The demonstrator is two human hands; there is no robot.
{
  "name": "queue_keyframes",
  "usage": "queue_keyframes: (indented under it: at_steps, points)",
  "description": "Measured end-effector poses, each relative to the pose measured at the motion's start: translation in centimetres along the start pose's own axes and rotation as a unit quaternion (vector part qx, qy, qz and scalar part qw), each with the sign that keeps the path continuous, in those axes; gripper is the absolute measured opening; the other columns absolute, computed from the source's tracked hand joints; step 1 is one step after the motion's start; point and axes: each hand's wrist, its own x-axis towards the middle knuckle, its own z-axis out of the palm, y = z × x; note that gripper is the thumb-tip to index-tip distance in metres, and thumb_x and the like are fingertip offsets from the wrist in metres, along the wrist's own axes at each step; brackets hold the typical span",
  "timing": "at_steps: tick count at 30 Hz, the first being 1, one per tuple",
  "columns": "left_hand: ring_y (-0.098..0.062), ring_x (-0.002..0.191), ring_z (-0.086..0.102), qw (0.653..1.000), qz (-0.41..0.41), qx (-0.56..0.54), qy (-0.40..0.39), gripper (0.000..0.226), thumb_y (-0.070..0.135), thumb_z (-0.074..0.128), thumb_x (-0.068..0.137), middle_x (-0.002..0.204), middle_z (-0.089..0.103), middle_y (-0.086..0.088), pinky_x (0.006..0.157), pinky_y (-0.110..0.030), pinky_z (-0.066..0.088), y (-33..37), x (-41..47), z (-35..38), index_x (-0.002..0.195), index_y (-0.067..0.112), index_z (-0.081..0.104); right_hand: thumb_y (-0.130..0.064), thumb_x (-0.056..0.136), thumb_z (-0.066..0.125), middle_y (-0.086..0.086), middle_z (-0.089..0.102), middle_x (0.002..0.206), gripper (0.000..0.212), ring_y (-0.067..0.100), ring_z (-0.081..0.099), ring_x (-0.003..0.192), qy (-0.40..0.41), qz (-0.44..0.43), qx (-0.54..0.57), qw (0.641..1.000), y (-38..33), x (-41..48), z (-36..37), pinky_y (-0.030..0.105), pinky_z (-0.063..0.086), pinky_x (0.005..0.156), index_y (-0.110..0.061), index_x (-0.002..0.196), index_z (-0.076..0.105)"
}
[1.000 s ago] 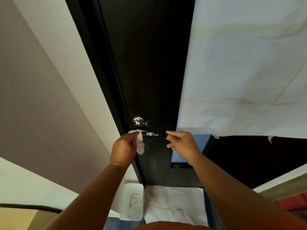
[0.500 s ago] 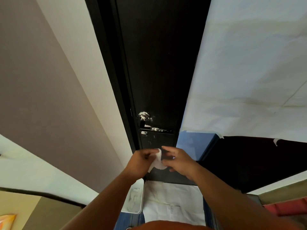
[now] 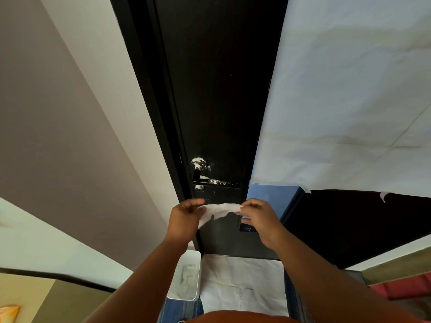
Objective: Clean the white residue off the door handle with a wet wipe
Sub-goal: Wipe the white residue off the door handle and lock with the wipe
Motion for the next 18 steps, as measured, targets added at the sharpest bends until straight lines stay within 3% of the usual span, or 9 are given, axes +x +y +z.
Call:
queue_keyframes:
  at_steps: [3,6,9,11,15,18]
  points:
    - [-0.019,0.100,0.070,0.999,-0.012,-0.015,-0.035,0.018,0.016,0.069,0.097,0.108,0.075,0.001,0.091,-0.033,0.059,0.4,0.0,0.3,0.111,0.023,0.077,-0.008,0.099,0.056,0.015,0.074,0.103,0.011,0.027,0.074,0.099,0.004,0.067,0.141,0.988,-0.6,-0.2,0.0,0.040,0.057,0.098,-0.006,0.105,0.065]
    - [-0.013,0.104,0.068,0.998,0.011,0.022,-0.062,0.015,0.023,0.065,0.099,0.109,0.075,0.007,0.092,-0.030,0.057,0.8,-0.2,0.7,0.107,0.028,0.078,-0.012,0.100,0.052,0.020,0.072,0.109,0.015,0.031,0.073,0.100,0.028,0.066,0.209,0.975,-0.7,-0.2,-0.2,0.042,0.059,0.093,-0.005,0.108,0.063]
    - [-0.011,0.106,0.067,0.994,0.018,0.045,-0.094,0.017,0.028,0.066,0.098,0.111,0.074,0.009,0.079,-0.019,0.054,1.4,-0.6,0.8,0.111,0.027,0.078,-0.015,0.100,0.053,0.018,0.071,0.109,0.016,0.032,0.071,0.101,0.049,0.069,0.223,0.971,-0.9,-0.3,-0.3,0.044,0.059,0.091,-0.004,0.107,0.063]
    - [-0.016,0.105,0.070,0.988,0.002,0.027,-0.149,0.024,0.027,0.071,0.094,0.115,0.074,0.004,0.072,-0.021,0.057,1.8,-0.9,0.5,0.118,0.026,0.075,-0.018,0.100,0.051,0.018,0.073,0.107,0.019,0.033,0.073,0.097,0.041,0.082,0.239,0.967,-0.9,-0.6,-0.6,0.047,0.060,0.090,-0.006,0.108,0.063]
    - [-0.019,0.106,0.071,0.965,-0.048,0.024,-0.258,0.059,0.006,0.083,0.082,0.123,0.069,-0.002,0.082,-0.031,0.062,1.4,-1.2,0.0,0.134,0.022,0.062,-0.027,0.103,0.051,0.014,0.070,0.117,0.024,0.034,0.070,0.104,0.024,0.140,0.219,0.965,-0.2,-0.9,-1.1,0.052,0.058,0.093,-0.013,0.119,0.061]
    - [-0.022,0.103,0.072,0.962,-0.056,0.079,-0.255,0.050,0.001,0.082,0.079,0.116,0.073,-0.005,0.084,-0.032,0.062,1.2,-1.1,0.0,0.126,0.012,0.069,-0.027,0.102,0.055,0.017,0.070,0.118,0.024,0.036,0.069,0.104,0.023,0.139,0.171,0.975,-0.9,-0.8,-2.0,0.055,0.055,0.097,-0.011,0.116,0.065]
